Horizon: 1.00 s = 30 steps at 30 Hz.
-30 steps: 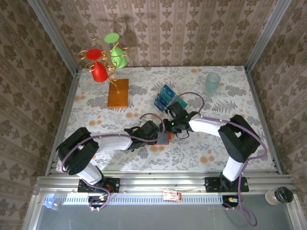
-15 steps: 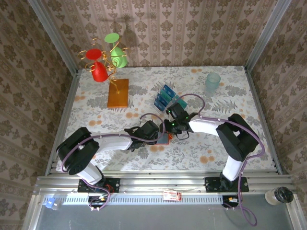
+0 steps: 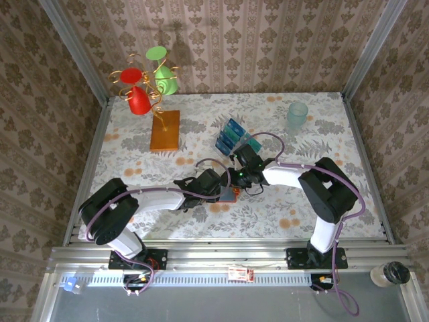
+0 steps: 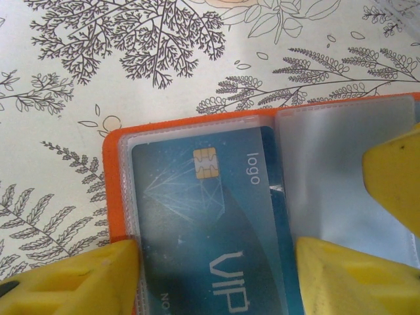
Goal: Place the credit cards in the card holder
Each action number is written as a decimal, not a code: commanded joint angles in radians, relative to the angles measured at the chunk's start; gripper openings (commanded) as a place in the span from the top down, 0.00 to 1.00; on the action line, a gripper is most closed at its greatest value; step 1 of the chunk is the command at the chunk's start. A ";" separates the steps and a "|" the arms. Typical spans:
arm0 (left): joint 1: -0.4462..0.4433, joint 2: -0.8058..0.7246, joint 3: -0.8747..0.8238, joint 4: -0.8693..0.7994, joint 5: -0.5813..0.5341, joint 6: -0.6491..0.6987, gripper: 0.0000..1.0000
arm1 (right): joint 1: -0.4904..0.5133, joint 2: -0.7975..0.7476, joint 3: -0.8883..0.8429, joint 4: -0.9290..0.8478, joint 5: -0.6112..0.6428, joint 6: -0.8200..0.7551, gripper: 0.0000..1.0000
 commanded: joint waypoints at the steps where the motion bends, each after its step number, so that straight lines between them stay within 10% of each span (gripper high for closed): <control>1: -0.005 -0.029 -0.011 -0.040 -0.010 0.011 0.32 | -0.001 -0.050 0.004 -0.004 -0.066 0.005 0.68; 14: 0.061 -0.290 -0.023 -0.102 -0.032 0.045 0.27 | 0.044 -0.096 0.046 -0.034 -0.068 0.054 0.46; 30: 0.187 -0.506 -0.153 -0.142 -0.004 0.045 0.26 | 0.158 0.109 0.216 -0.042 -0.034 0.097 0.43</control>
